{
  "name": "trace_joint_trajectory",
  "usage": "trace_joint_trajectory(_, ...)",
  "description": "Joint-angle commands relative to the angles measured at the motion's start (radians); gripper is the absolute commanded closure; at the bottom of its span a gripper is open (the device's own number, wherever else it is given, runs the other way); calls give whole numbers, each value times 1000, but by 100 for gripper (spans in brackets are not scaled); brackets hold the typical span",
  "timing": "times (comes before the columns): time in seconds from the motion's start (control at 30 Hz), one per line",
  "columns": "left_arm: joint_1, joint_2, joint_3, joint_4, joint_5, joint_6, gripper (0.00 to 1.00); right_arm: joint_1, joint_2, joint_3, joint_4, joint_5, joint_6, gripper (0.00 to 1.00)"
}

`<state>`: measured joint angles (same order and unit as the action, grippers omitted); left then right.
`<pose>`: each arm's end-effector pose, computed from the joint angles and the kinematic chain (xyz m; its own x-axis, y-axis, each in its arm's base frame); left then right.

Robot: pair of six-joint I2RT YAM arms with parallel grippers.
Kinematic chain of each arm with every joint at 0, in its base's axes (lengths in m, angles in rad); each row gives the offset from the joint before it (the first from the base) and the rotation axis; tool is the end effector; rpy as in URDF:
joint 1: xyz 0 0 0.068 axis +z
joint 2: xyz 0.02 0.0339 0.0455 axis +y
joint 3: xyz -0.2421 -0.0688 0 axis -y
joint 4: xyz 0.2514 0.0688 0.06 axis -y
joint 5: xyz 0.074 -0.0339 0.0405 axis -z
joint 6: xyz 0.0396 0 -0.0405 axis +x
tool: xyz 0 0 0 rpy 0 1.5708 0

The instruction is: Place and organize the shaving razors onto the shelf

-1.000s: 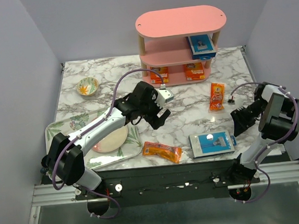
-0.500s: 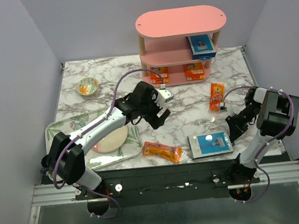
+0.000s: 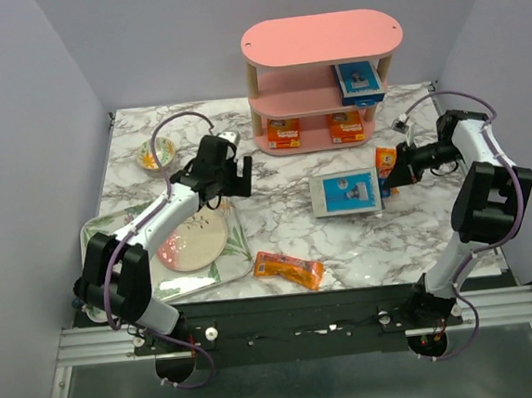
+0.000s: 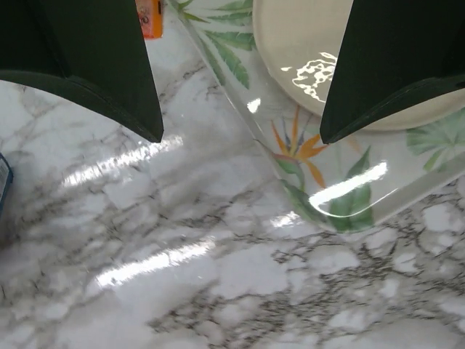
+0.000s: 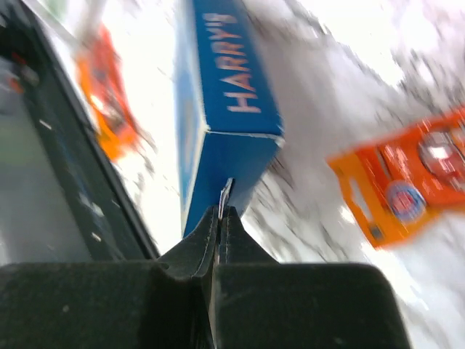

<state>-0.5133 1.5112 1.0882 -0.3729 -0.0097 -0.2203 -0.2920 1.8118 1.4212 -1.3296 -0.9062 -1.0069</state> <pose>0.2954 -0.1661 0.2255 -0.7134 0.1513 -0.6842 0.3374 0.9300 -0.1461 0.3139 -0.0618 0.2110 -0.7510 -0.3185 -0.5783 -0.6455 0.5382 0.5418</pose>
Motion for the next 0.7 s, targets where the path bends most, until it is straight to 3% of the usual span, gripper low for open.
trace_joint_trajectory(0.0, 82, 35, 32, 74, 207, -254, 1, 14, 38, 19, -171, -333, 171, 96)
trace_joint_trajectory(0.1, 66, 50, 23, 159, 435, -330, 1, 16, 28, -13, -105, -469, 295, 96)
trace_joint_trajectory(0.2, 24, 63, 7, 287, 551, -442, 1, 37, -56, -119, 90, -554, 535, 97)
trace_joint_trajectory(0.3, -50, 79, -14, 368, 588, -534, 1, 66, -234, -350, 586, -480, 1045, 97)
trace_joint_trajectory(0.33, -62, 81, -27, 368, 567, -562, 1, 77, -283, -422, 903, -444, 1329, 97)
trace_joint_trajectory(0.37, -74, 77, -43, 394, 545, -609, 1, 80, -333, -555, 1043, -406, 1452, 97)
trace_joint_trajectory(0.43, -70, 75, -105, 397, 505, -675, 1, 99, -399, -623, 1197, -278, 1665, 98)
trace_joint_trajectory(0.5, -33, 66, -205, 498, 524, -845, 1, 134, -413, -651, 1187, -197, 1674, 96)
trace_joint_trajectory(0.6, -14, 34, -282, 519, 511, -1014, 1, 197, -477, -740, 1277, -113, 1769, 96)
trace_joint_trajectory(0.67, -28, 3, -303, 517, 510, -1031, 1, 244, -483, -772, 1369, -76, 1850, 96)
